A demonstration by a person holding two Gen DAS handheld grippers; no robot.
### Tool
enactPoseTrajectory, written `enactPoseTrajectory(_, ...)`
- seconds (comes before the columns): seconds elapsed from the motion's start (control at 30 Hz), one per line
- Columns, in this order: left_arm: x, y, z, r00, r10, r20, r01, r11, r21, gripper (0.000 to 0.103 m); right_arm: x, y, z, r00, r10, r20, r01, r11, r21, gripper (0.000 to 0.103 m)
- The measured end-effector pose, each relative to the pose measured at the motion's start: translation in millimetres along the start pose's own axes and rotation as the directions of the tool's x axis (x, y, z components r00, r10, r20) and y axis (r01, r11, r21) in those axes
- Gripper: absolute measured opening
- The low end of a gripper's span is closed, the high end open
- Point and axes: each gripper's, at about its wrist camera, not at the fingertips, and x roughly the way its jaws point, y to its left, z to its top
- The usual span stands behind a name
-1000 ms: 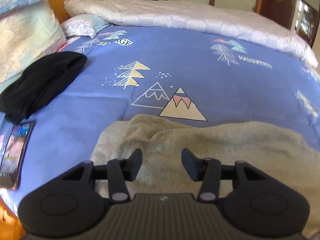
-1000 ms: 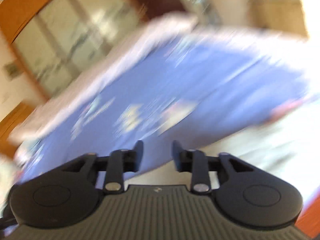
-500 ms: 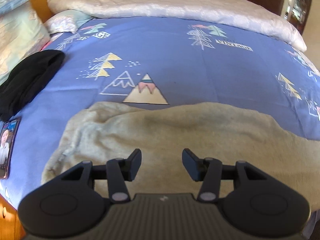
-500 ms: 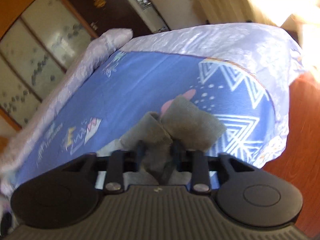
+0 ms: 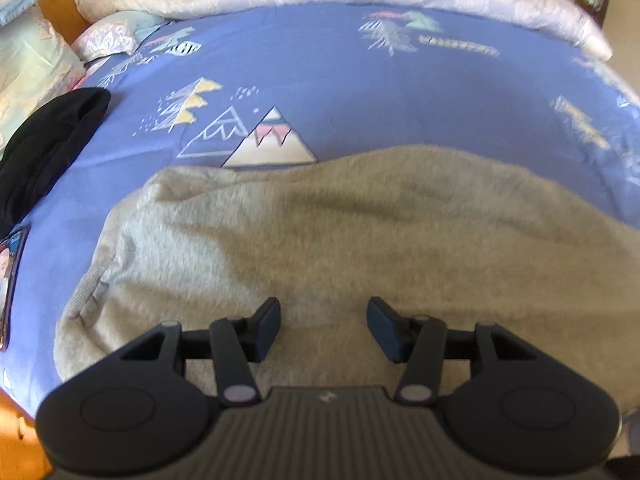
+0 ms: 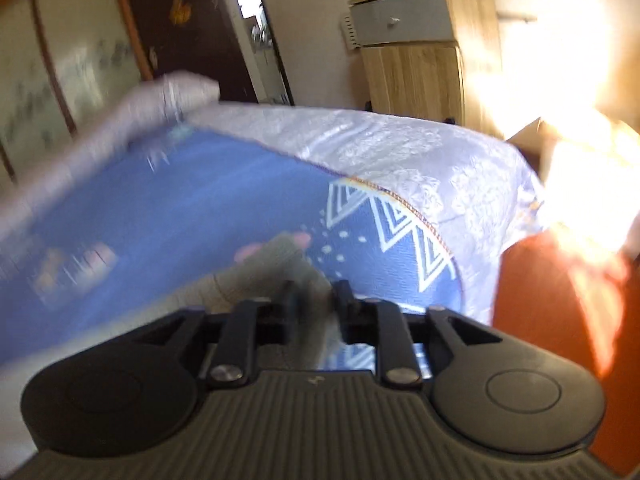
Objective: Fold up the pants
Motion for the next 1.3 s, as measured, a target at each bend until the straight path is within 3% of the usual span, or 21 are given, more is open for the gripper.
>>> enactPoseTrajectory(0.1,-13.6,-0.2,0.2,0.998,-0.028,0.055,0.027,1.000,0.012,0.051,-9.1,-17.4,7.7,0.999,0.040,-0.006,-0.038,0.988,0.147,0.050)
enactPoseTrajectory(0.17,-16.3,-3.5,-0.1,0.996,-0.053,0.075,0.052,0.999,0.016,0.053,-12.5,-29.4,1.4,0.993,0.110,-0.039,-0.098,0.968,0.233,0.050)
enactPoseTrajectory(0.37,14.1,-16.3,-5.1,1.000,-0.026,0.011,0.025,0.999,0.045,0.054,-2.9,-31.7,-19.7,0.982,0.159,-0.103,-0.123,0.948,0.294,0.050)
enactPoseTrajectory(0.43,20.0,-16.9,-6.6,1.000,-0.008,0.025,0.007,0.999,0.043,0.058,5.5,-31.7,-23.7,0.977,0.173,-0.127,-0.125,0.939,0.319,0.049)
enactPoseTrajectory(0.47,21.4,-17.0,-5.7,1.000,-0.001,0.026,0.000,0.999,0.041,0.060,9.4,-31.1,-25.1,0.974,0.184,-0.131,-0.131,0.933,0.334,0.046)
enactPoseTrajectory(0.5,22.3,-16.8,-4.2,1.000,0.001,0.022,-0.002,1.000,0.031,0.060,7.9,-28.3,-24.8,0.974,0.192,-0.123,-0.141,0.930,0.339,0.031)
enactPoseTrajectory(0.53,22.2,-16.1,-2.8,1.000,0.000,0.016,0.000,1.000,0.022,0.060,5.0,-22.7,-22.3,0.975,0.189,-0.117,-0.143,0.936,0.323,0.022)
enactPoseTrajectory(0.73,1.4,-9.5,-0.6,0.998,-0.054,0.041,0.055,0.998,-0.027,0.058,-26.3,25.8,2.7,0.981,0.188,-0.054,-0.180,0.975,0.132,0.018)
enactPoseTrajectory(0.87,-21.8,-6.1,-1.7,0.985,-0.148,0.089,0.153,0.987,-0.057,0.058,-59.7,81.6,15.4,0.951,0.308,-0.021,-0.309,0.951,-0.017,0.018)
enactPoseTrajectory(0.93,-31.8,-7.3,-1.7,0.973,-0.205,0.111,0.212,0.975,-0.061,0.058,-69.2,116.0,12.6,0.914,0.403,-0.053,-0.406,0.911,-0.067,0.018)
enactPoseTrajectory(1.0,-38.5,-8.9,-2.5,0.953,-0.275,0.125,0.284,0.957,-0.065,0.058,-69.8,153.4,-0.8,0.862,0.491,-0.126,-0.503,0.860,-0.090,0.018)
enactPoseTrajectory(1.1,-37.6,-10.8,-4.9,0.925,-0.361,0.116,0.372,0.923,-0.096,0.059,-62.4,216.4,-40.7,0.754,0.592,-0.284,-0.638,0.763,-0.105,0.019)
enactPoseTrajectory(1.17,-33.9,-10.4,-7.7,0.914,-0.393,0.102,0.403,0.908,-0.115,0.059,-54.4,257.4,-76.0,0.678,0.623,-0.391,-0.704,0.703,-0.101,0.018)
enactPoseTrajectory(1.3,-25.6,-7.0,-15.4,0.913,-0.402,0.073,0.408,0.902,-0.138,0.059,-40.9,327.3,-154.8,0.566,0.590,-0.576,-0.775,0.620,-0.126,0.019)
